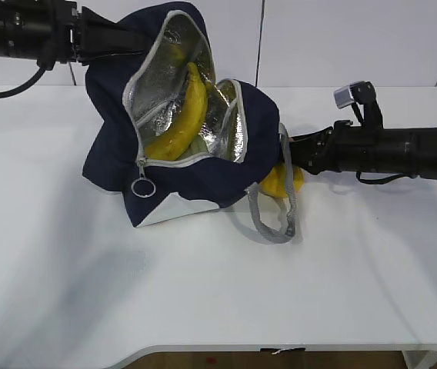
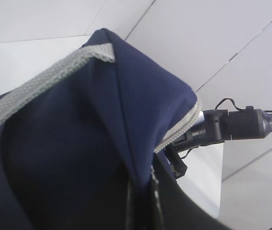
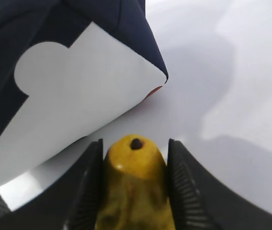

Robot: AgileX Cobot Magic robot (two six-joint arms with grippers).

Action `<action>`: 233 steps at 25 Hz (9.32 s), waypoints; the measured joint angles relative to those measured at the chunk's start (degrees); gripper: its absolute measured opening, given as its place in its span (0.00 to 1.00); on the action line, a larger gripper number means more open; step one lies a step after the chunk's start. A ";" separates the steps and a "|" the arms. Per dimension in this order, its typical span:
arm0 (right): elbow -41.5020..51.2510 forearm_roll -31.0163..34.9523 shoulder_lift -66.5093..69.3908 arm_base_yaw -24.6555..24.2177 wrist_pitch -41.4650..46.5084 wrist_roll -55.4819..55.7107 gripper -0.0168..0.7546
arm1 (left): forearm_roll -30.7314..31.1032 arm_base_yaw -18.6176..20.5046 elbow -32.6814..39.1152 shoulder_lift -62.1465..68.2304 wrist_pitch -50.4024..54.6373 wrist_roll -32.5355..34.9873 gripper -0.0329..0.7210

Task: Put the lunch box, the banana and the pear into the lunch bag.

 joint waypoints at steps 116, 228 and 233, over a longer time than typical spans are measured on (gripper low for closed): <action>-20.42 -18.89 -9.76 16.64 -9.06 44.94 0.50 | 0.12 0.04 0.00 0.00 0.09 0.13 0.04; -29.88 -72.04 -9.97 11.04 15.11 99.95 0.03 | 9.20 -7.54 0.00 -1.83 -0.10 -1.25 0.04; -30.31 -72.45 -13.31 8.37 15.62 100.47 0.03 | 10.59 -10.53 0.00 -2.34 -0.98 -2.74 0.04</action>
